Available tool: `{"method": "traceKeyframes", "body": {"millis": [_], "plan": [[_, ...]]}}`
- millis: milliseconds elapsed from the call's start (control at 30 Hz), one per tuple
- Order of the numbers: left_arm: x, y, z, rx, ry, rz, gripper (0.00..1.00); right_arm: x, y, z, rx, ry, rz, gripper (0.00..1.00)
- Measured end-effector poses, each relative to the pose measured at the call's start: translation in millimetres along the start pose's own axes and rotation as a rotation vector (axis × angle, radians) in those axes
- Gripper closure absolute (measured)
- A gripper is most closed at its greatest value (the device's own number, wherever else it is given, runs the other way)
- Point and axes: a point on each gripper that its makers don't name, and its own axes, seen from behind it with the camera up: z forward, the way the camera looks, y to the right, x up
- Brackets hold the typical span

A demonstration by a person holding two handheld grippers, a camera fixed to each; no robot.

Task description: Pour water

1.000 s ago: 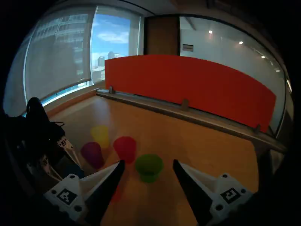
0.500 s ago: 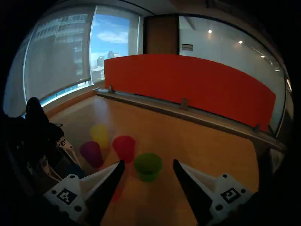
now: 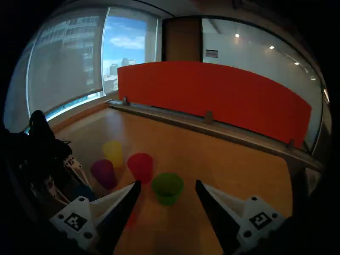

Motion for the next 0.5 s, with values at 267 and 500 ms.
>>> {"method": "traceKeyframes", "body": {"millis": [267,500], "plan": [[11.1,-7.7,-9.6,0.019,0.036,-0.019,0.19,2.3,0.1,-2.9,-0.002,0.006,0.003,0.01],[31.8,-18.5,-29.6,0.056,0.095,-0.012,0.19,7.3,-2.6,-5.1,-0.004,0.015,-0.003,0.00]]}}
